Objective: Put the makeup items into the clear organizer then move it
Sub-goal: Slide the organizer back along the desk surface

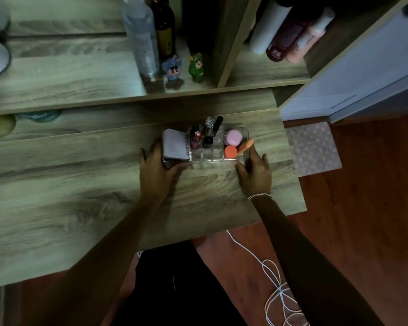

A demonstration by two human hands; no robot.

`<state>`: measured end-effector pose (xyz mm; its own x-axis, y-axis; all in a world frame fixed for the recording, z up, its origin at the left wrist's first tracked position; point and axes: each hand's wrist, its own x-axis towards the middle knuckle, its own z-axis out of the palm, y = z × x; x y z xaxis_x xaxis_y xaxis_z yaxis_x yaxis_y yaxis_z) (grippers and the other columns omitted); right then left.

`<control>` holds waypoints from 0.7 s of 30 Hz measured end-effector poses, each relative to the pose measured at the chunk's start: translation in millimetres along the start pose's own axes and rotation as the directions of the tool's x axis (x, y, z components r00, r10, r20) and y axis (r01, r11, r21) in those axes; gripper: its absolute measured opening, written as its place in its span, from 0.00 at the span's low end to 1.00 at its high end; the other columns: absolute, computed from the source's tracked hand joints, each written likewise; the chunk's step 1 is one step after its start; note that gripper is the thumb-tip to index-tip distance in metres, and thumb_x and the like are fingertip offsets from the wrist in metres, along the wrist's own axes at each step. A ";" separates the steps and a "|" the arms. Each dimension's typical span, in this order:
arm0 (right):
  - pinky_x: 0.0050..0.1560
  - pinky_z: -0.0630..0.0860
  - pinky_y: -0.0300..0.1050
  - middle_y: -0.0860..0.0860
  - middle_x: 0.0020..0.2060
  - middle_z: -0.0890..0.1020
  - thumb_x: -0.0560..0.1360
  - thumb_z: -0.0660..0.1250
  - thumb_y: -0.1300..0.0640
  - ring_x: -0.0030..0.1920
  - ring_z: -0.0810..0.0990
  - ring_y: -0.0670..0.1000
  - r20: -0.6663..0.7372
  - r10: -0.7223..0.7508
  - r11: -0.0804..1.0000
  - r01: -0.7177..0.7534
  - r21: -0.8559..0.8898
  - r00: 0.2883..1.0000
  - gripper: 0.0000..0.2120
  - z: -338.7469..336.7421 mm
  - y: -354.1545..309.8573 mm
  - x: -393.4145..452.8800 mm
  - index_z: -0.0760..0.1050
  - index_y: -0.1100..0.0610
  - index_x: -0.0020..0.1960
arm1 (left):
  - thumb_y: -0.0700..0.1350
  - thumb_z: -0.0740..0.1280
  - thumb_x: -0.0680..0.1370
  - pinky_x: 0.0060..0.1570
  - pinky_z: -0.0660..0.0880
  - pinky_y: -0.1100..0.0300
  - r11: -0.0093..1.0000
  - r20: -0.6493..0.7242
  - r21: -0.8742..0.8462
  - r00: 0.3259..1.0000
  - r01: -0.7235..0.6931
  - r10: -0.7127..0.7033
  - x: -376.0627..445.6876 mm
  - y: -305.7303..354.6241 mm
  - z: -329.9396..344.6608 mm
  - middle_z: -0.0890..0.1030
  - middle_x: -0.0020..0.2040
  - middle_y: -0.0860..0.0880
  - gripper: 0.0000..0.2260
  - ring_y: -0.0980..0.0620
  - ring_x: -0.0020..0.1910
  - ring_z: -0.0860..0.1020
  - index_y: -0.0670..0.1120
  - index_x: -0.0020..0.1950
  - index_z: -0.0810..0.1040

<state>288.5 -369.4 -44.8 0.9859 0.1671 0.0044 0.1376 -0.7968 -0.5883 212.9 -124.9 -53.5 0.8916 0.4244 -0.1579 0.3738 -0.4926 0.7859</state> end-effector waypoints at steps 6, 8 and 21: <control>0.72 0.61 0.64 0.64 0.53 0.82 0.75 0.69 0.51 0.55 0.80 0.62 -0.017 -0.001 1.000 0.001 -0.005 1.000 0.29 -9.8 9.2 6.8 0.64 0.58 0.72 | 0.68 0.68 0.67 0.71 0.59 0.38 0.998 -0.026 0.058 1.000 -0.001 0.003 3.5 5.6 15.8 0.73 0.69 0.45 0.40 0.43 0.69 0.68 0.48 0.72 0.63; 0.72 0.61 0.64 0.64 0.53 0.82 0.75 0.69 0.51 0.55 0.80 0.61 -0.020 -0.002 1.000 0.002 -0.011 1.000 0.29 -12.5 11.9 8.4 0.65 0.58 0.71 | 0.69 0.66 0.66 0.72 0.56 0.38 0.998 -0.039 0.054 0.999 -0.025 0.027 3.3 10.3 18.8 0.73 0.69 0.45 0.41 0.44 0.69 0.68 0.48 0.73 0.62; 0.72 0.61 0.64 0.65 0.52 0.81 0.76 0.68 0.51 0.53 0.80 0.61 0.012 0.012 1.000 -0.012 -0.024 1.000 0.29 -24.1 28.4 22.9 0.61 0.55 0.73 | 0.64 0.69 0.69 0.75 0.48 0.43 0.995 -0.032 0.079 0.997 -0.067 0.070 9.9 24.6 36.8 0.72 0.70 0.45 0.39 0.46 0.70 0.68 0.46 0.73 0.62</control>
<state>317.2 -402.2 -41.9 0.9864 0.1641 -0.0126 0.1279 -0.8127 -0.5684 240.4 -160.7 -57.7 0.9067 0.4135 -0.0835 0.3325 -0.5786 0.7448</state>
